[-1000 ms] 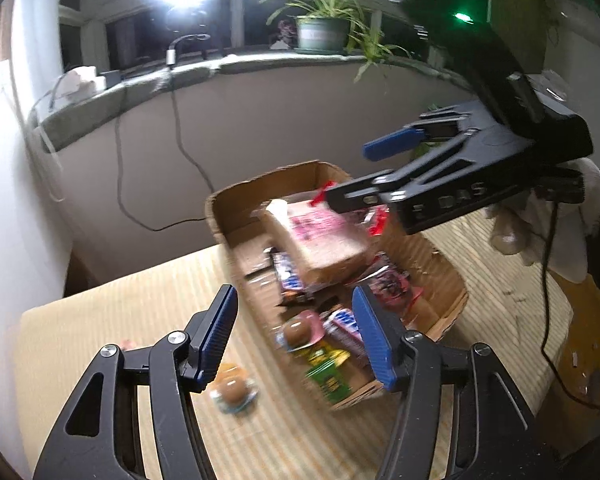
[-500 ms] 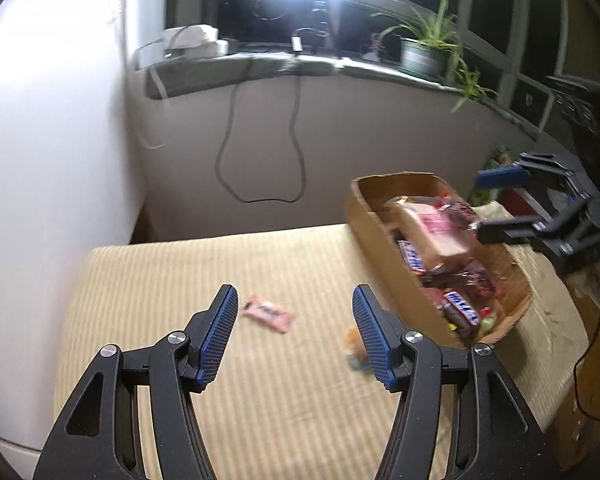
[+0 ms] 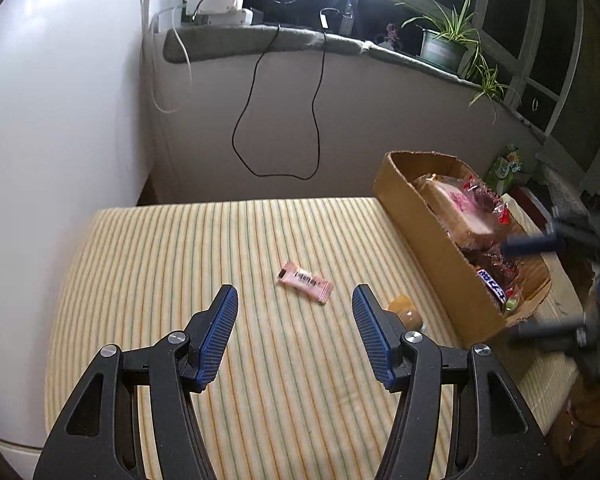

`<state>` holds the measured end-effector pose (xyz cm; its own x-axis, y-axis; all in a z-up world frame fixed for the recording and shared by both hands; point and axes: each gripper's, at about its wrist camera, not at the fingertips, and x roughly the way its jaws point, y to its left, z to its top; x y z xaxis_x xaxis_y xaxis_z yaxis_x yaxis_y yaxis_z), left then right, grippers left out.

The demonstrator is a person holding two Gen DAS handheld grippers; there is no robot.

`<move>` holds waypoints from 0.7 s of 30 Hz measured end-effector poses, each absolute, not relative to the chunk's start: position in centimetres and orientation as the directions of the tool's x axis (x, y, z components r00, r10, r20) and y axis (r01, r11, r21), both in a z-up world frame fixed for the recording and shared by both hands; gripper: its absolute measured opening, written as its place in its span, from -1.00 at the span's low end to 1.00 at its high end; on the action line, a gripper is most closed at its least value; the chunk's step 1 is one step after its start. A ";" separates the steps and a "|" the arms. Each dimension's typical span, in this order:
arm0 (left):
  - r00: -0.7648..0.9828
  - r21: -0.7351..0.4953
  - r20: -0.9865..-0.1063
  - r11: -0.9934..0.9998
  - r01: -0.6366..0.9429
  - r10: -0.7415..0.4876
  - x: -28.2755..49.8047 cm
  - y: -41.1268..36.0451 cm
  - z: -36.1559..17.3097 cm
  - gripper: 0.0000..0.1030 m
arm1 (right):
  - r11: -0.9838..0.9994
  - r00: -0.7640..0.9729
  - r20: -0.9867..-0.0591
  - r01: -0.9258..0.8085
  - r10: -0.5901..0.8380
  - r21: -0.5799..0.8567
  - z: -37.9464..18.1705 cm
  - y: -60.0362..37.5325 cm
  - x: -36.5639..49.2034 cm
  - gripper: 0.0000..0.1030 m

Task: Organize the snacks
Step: 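Move both tools back to the pink candy and last egg candy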

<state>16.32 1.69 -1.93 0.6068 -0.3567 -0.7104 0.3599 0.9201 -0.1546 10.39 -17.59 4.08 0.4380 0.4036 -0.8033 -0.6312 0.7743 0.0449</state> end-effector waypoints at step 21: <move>0.481 -0.139 -0.752 0.821 0.553 -0.451 19.8 -0.4 -6.4 0.14 | 0.980 0.588 -0.786 -0.161 0.191 0.118 -3.8 -13.9 6.7 0.09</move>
<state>19.82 -0.45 -6.36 0.4812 -0.4511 -0.7516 0.5531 0.8214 -0.1388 6.72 -13.89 -3.82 0.5883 0.1913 -0.7857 -0.1613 0.9799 0.1177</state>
